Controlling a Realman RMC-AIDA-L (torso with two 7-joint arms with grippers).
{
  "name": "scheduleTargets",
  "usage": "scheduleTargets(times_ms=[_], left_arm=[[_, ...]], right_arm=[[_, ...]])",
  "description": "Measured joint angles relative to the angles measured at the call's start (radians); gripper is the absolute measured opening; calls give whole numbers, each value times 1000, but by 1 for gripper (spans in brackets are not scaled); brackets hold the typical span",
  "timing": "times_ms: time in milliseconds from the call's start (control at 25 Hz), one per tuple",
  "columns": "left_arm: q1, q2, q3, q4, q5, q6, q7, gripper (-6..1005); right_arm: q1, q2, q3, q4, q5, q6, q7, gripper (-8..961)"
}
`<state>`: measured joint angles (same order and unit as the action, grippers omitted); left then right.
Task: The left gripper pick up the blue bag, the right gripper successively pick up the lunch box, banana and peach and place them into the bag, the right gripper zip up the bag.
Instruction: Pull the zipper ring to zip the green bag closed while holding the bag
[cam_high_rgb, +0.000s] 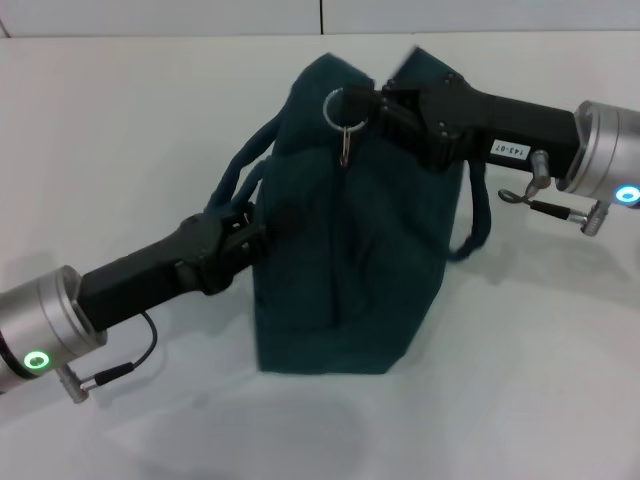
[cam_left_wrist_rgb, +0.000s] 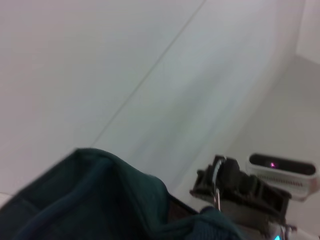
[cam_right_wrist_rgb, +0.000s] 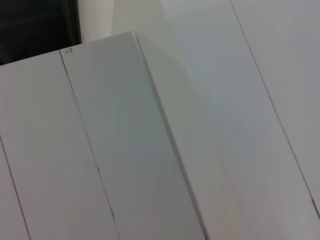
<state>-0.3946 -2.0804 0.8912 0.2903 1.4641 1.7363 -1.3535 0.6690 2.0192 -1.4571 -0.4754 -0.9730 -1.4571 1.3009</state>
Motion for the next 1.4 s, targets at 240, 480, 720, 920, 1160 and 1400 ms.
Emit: scheduleTargets(times_ms=[240,480,720,920,1160,1400], left_arm=[[-14,-2,0,4,44,0,11,232],[-17,-1,0,4,47,0,13,191],[-23,1,0,15,71,3,14,142],[-23,-2,0,29,90,16,15,113],[-21,-2,0,28,98,20,26,92],[-14,-3,6,24,99,20,40,76]], right_arm=[[6,-4,1,-2,6,1,6,20],[6,-6,12,-2,6,-4,18,21],[3,-8,25,-2,6,-5,21,21],[6,-10,29,1,6,5,23,21],[20,-10,28,3,0,31,33,21],[25,-9,18,15,-3,64,40,22]])
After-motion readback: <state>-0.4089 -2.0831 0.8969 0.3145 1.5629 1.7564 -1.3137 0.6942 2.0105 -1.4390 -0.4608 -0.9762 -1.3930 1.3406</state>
